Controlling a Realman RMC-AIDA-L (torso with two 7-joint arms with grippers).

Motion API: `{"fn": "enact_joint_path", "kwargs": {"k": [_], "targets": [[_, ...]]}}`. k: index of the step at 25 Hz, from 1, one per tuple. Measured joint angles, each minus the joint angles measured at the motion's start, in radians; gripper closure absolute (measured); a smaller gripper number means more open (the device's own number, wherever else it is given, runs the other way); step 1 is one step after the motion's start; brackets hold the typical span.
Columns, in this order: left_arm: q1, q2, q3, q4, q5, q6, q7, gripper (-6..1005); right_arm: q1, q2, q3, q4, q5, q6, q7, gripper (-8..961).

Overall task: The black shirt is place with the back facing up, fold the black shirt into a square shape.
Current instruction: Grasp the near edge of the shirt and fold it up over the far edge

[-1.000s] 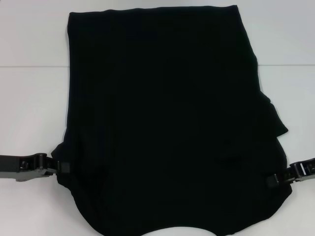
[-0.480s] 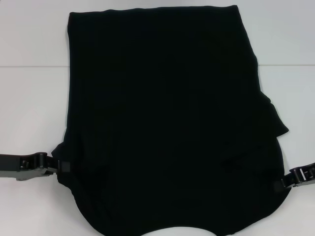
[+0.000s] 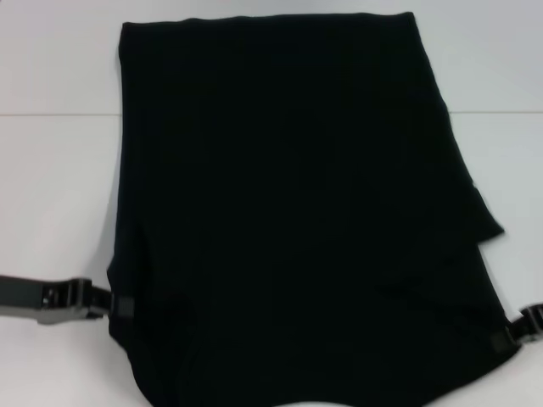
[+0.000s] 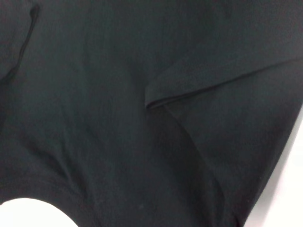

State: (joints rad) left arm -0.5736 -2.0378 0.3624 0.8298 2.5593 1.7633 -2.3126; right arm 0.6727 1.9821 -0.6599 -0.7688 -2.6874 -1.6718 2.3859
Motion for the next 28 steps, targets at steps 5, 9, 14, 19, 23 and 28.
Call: {"fn": "enact_joint_path", "kwargs": {"k": [5, 9, 14, 19, 23, 28], "targets": [[0.020, -0.004, 0.033, 0.033, 0.006, 0.099, -0.001, 937, -0.056, -0.002, -0.003, -0.079, -0.005, -0.088, 0.033, 888], [0.041, -0.014, 0.037, 0.058, 0.032, 0.168, 0.000, 937, -0.113, 0.014, -0.004, -0.167, -0.030, -0.160, 0.051, 888], [0.068, -0.028, 0.068, 0.084, 0.051, 0.234, 0.003, 937, -0.169, 0.024, 0.004, -0.222, -0.049, -0.224, 0.053, 888], [0.055, -0.029, 0.070, 0.074, 0.049, 0.221, 0.006, 937, -0.180, 0.025, 0.035, -0.227, -0.039, -0.218, 0.036, 888], [0.000, -0.018, 0.064, 0.022, 0.032, 0.140, -0.011, 937, -0.137, 0.024, 0.087, -0.197, 0.020, -0.190, -0.001, 888], [-0.083, -0.002, 0.064, -0.092, 0.022, -0.065, -0.062, 937, -0.057, -0.008, 0.111, -0.054, 0.111, -0.058, -0.011, 889]]}}
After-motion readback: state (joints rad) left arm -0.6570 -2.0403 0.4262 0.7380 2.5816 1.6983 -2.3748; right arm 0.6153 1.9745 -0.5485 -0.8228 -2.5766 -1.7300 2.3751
